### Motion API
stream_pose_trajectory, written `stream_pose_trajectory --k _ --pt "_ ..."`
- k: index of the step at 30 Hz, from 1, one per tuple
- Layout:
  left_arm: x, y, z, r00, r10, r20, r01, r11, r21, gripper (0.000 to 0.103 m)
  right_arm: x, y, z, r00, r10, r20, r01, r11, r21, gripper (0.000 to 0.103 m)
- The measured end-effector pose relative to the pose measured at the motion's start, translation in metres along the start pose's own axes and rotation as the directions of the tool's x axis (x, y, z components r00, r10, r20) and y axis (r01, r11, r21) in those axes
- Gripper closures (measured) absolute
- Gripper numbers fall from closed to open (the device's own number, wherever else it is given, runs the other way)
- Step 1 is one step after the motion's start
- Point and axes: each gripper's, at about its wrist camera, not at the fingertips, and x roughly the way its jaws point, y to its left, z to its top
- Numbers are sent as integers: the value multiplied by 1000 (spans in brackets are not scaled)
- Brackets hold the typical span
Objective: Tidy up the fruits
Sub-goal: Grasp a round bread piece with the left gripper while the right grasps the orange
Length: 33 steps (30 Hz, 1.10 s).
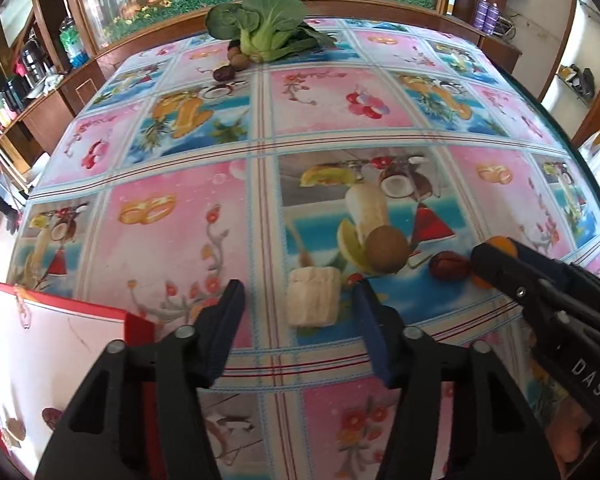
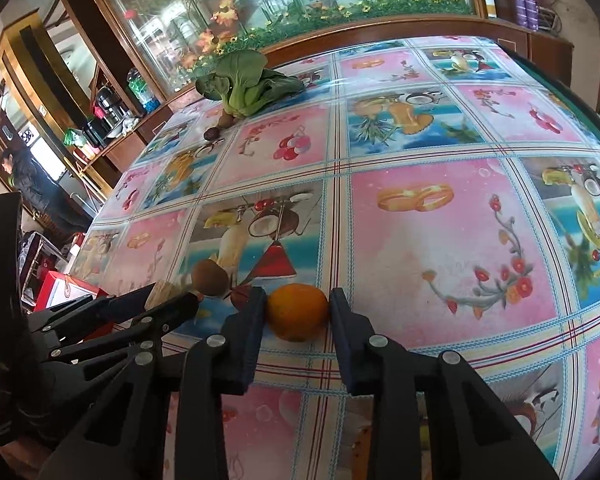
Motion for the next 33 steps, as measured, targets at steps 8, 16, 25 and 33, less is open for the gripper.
stream_pose_trajectory --k 8,16,25,33 --pt "-2 -3 0 999 -34 10 34 999 5 70 -1 -1 -1 1000 4 -10 -4 1000 3 72" --pt "-3 -2 -3 999 -22 29 22 1000 -17 75 -3 -3 -1 1000 17 -23 -17 1000 2 73" --pt "-14 -7 -14 999 -19 38 21 998 -53 75 -10 -8 -1 1000 12 17 -12 1000 20 73" --pt "-54 -9 -31 994 -18 109 23 999 -43 75 -23 -13 0 994 -12 105 8 999 44 73"
